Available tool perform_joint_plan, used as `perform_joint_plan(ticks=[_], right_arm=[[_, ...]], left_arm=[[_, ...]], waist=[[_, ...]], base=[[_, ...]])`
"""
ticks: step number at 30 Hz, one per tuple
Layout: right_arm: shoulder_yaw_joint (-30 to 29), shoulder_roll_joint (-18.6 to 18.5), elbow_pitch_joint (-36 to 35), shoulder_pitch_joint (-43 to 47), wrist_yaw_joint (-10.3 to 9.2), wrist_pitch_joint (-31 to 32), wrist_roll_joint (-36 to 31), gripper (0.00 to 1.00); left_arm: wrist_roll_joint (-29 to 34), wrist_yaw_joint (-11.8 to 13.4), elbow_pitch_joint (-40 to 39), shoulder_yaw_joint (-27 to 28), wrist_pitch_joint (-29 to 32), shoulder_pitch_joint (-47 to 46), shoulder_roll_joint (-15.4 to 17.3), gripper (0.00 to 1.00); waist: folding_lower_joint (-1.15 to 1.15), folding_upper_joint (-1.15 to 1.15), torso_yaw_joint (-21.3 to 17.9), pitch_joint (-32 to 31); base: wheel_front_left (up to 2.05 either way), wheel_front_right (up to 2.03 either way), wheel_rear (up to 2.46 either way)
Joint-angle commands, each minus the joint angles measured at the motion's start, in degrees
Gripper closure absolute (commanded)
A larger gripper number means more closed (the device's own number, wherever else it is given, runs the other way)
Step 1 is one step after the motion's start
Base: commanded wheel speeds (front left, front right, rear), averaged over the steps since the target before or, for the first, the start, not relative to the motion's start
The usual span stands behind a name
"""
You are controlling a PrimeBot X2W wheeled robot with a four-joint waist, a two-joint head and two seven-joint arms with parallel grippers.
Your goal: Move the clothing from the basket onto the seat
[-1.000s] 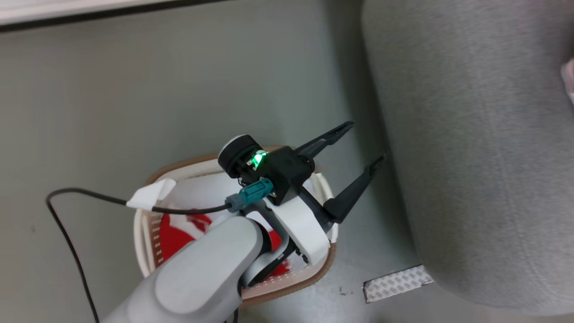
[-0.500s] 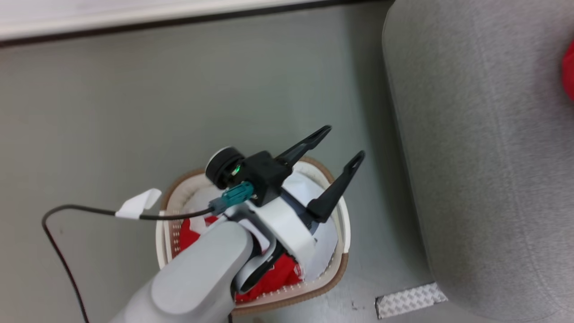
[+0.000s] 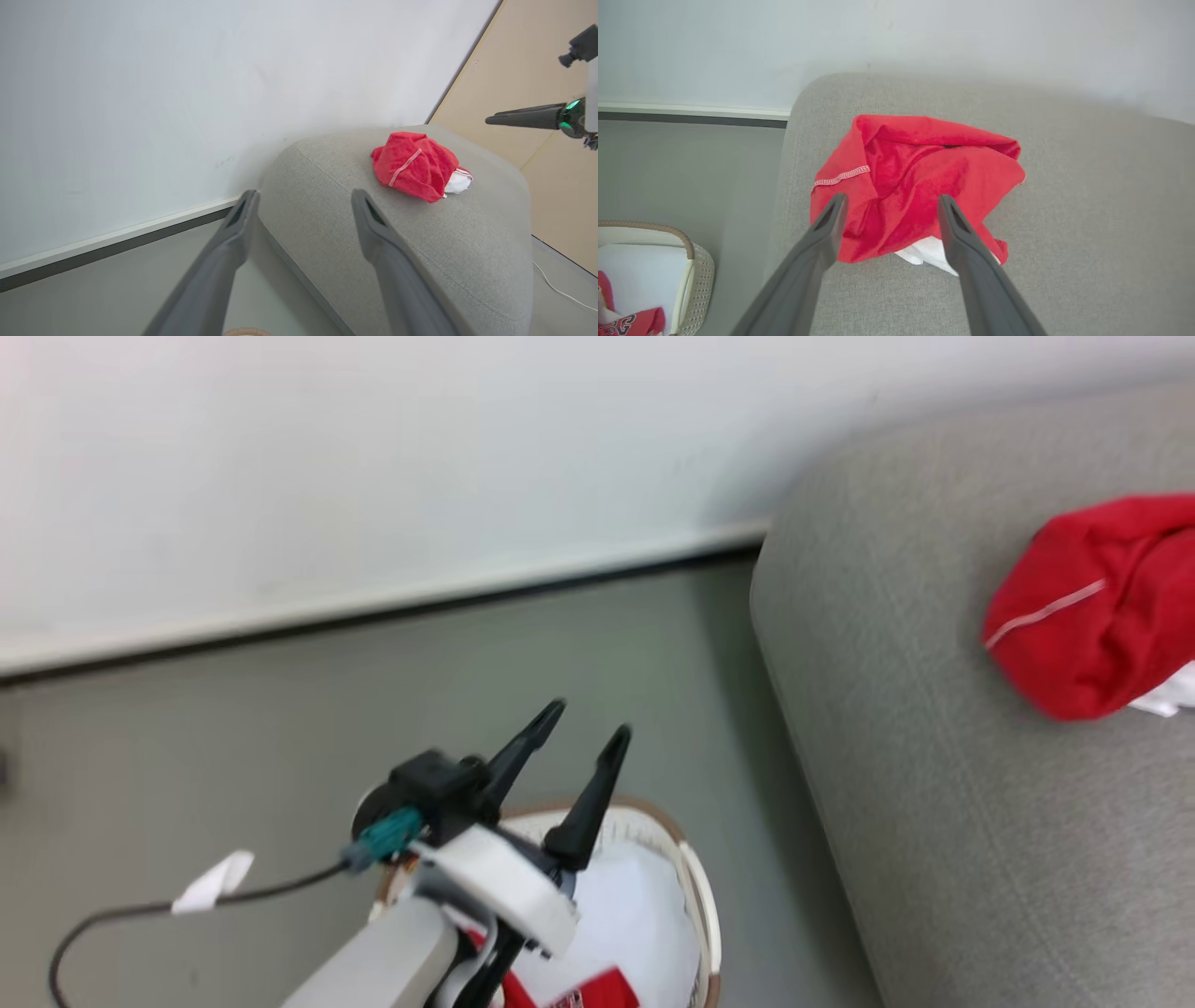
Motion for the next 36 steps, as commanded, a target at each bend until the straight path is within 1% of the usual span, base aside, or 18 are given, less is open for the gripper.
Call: perform_joint_plan(ticks=[1,4,9,12,15,18,21,23,25,27,29,33,35,36], right_arm=[[0.1,-2.2,-2.0,1.8,-0.14,-1.6,-0.5,0.00],[-0.9,-2.4,-6.3,3.8,-0.14,-5.7,-0.7,0.00],[-4.8,-1.5,-10.7,8.6,-0.14,-17.0,-4.2,0.00],[-8.6,1.4,-11.9,12.5,-0.14,-23.7,-7.0,0.00],[-13.6,4.9,-12.5,16.8,-0.14,-29.8,-10.2,0.00],[-18.1,10.3,-13.9,21.9,-0.14,-33.9,-14.6,0.00],[-22.8,16.0,-15.8,27.7,-0.14,-35.9,-17.8,0.00],[-25.3,19.4,-17.0,31.8,-0.14,-36.7,-20.0,0.00],[-27.6,23.4,-17.7,35.8,-0.14,-37.0,-21.3,0.00],[-30.1,26.4,-18.2,39.2,-0.14,-37.1,-23.2,0.00],[-31.7,29.7,-20.3,42.1,-0.14,-37.1,-25.7,0.00],[-33.3,33.7,-23.3,47.3,-0.14,-37.1,-30.7,0.00],[-33.0,34.8,-24.1,48.9,-0.14,-37.1,-32.4,0.00],[-33.0,34.8,-24.1,48.9,-0.14,-37.1,-32.4,0.00]], left_arm=[[-0.9,0.3,-0.1,0.5,-0.4,2.3,0.4,0.00],[-1.3,1.0,-0.8,2.0,-0.7,5.1,0.7,0.00],[-1.7,2.8,-2.5,5.3,-0.7,9.4,1.9,0.00],[-1.3,4.2,-3.5,8.4,-0.7,11.9,3.2,0.00],[-0.8,5.6,-5.0,12.4,-0.7,14.3,4.1,0.00],[0.0,6.8,-6.0,16.9,-0.7,17.5,5.1,0.00],[1.5,8.0,-7.0,20.7,-0.7,20.3,5.3,0.00],[2.7,8.3,-7.5,23.1,-0.7,22.0,5.0,0.00],[4.2,8.1,-8.3,25.1,-0.7,23.9,4.4,0.00],[5.3,8.0,-9.2,27.3,-0.7,25.7,3.6,0.00],[6.8,7.5,-10.2,30.1,-0.7,27.8,2.4,0.00],[9.9,6.4,-11.7,35.4,-0.7,32.3,-1.0,0.00],[11.6,5.3,-11.6,37.3,-0.7,33.8,-2.6,0.00],[11.6,5.3,-11.6,37.3,-0.7,33.8,-2.6,0.00]], waist=[[0.01,0.00,0.7,-6.9],[0.01,0.00,1.9,-10.1],[0.01,0.00,4.9,-14.3],[0.01,0.00,6.9,-15.8],[0.01,0.00,8.8,-17.1],[0.01,0.00,10.1,-18.1],[0.01,0.00,11.6,-18.7],[0.01,0.00,12.4,-19.0],[0.01,0.00,13.1,-19.2],[0.01,0.00,13.5,-19.3],[0.01,0.00,13.6,-19.3],[0.01,0.00,13.2,-18.9],[0.01,0.00,13.1,-18.7],[0.01,0.00,13.1,-18.7]], base=[[0.00,0.00,0.00],[0.00,0.00,0.00],[0.00,0.00,0.00],[0.00,0.00,0.00],[0.00,0.00,0.00],[0.00,0.00,0.00],[0.00,0.00,0.00],[0.00,0.00,0.00],[0.00,0.00,0.00],[0.00,0.00,0.00],[0.00,0.00,0.00],[0.00,0.00,0.00],[0.00,0.00,0.00],[0.00,0.00,0.00]])
